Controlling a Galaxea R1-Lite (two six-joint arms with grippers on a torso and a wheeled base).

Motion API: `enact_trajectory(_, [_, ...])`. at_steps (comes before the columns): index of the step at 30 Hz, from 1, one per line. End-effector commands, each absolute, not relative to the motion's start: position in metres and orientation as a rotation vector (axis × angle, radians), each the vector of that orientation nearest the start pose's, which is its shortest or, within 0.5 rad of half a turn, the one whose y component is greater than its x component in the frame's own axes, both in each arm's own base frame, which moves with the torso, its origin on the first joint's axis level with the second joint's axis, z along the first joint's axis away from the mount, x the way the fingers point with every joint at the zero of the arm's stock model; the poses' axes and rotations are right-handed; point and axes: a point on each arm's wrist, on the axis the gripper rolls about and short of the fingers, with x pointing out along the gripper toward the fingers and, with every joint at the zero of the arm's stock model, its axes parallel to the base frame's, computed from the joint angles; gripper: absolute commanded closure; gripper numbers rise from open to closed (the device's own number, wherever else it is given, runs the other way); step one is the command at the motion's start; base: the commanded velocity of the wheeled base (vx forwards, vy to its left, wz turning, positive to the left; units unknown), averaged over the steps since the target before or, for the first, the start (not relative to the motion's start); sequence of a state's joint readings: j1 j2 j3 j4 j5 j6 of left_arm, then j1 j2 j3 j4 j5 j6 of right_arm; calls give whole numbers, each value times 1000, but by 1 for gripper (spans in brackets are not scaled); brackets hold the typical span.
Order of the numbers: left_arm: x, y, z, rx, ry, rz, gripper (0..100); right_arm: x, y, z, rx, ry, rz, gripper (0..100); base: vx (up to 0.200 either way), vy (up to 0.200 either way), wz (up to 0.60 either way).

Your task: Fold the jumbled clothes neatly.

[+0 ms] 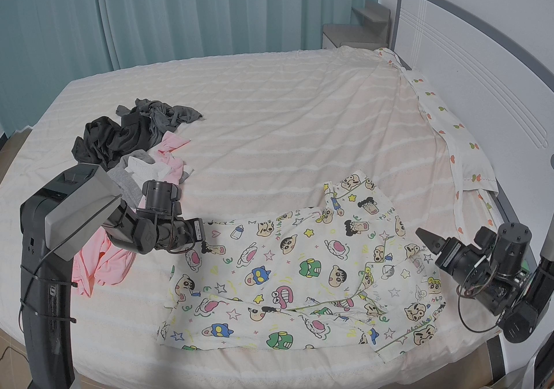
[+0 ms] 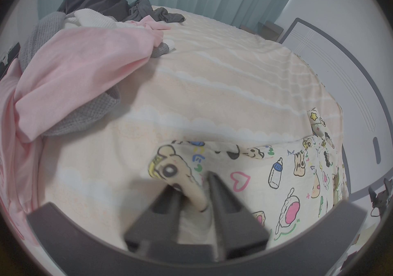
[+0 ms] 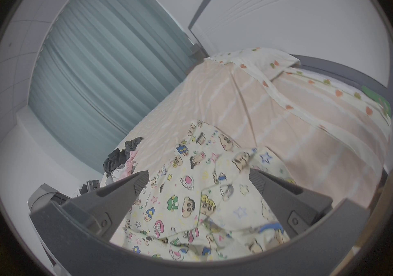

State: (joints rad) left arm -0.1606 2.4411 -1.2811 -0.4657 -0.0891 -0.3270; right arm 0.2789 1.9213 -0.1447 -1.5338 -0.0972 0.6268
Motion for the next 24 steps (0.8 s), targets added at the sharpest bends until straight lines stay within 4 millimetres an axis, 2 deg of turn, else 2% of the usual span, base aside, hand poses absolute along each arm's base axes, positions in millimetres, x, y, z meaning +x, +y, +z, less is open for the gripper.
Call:
enact_trajectory(1, [441,-73,23,-351,643,-84,100,289,51,61,515,329,74,0,0,0,0])
enact_trajectory(6, [440,-72,41,-374,600,-66,100,343,47,60,501,392,84,0,0,0,0])
enact_trajectory(7, [439,-72,45,-372,591,-59,100,359,48,61,487,411,95,0,0,0,0])
enact_trajectory(10, [436,-72,51,-370,582,-52,100,388,51,61,476,451,149,0,0,0,0])
enact_trajectory(13, [433,-73,53,-368,581,-52,100,404,55,56,481,481,202,0,0,0,0])
enact_trajectory(14, [431,-73,54,-368,581,-52,100,416,58,50,479,493,219,0,0,0,0])
enact_trajectory(18, [430,-72,55,-362,578,-31,100,440,59,33,392,504,232,0,0,0,0])
enact_trajectory(24, [428,-73,53,-356,583,-24,100,459,62,19,305,558,245,0,0,0,0])
